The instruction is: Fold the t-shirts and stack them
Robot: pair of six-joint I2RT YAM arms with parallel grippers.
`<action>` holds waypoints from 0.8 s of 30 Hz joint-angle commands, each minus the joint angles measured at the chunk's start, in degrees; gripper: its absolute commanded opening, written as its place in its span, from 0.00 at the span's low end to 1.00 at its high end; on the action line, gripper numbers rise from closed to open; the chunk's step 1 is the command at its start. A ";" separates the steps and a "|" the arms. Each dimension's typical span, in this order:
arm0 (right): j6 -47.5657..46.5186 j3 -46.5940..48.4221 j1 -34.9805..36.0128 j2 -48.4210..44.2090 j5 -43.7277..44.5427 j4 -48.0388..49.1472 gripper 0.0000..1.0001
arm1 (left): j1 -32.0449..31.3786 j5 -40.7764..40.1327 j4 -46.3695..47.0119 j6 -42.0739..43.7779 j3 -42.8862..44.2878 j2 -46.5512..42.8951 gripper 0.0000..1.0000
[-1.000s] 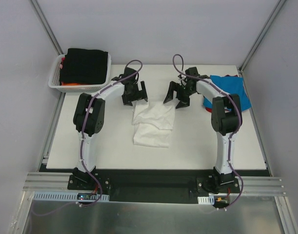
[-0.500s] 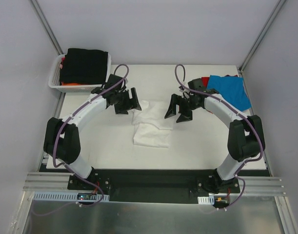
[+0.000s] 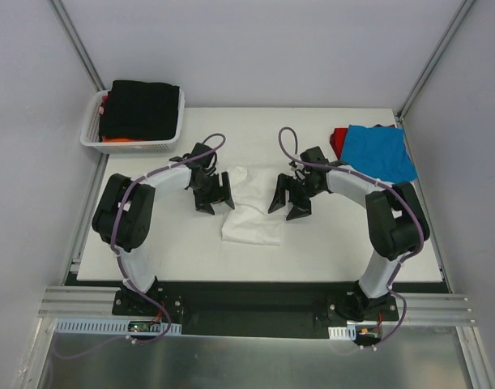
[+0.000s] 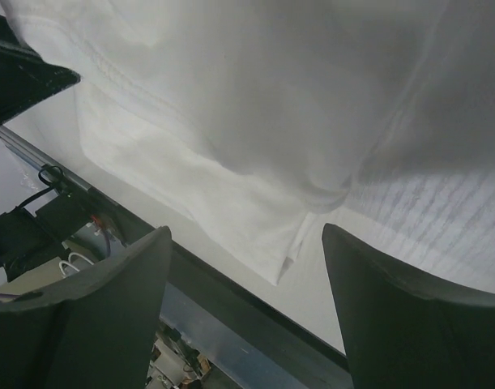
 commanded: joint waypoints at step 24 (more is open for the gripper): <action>-2.18 10.72 -0.57 7.53 -0.49 -0.83 0.79 | -0.46 3.16 0.98 2.10 11.70 5.46 0.75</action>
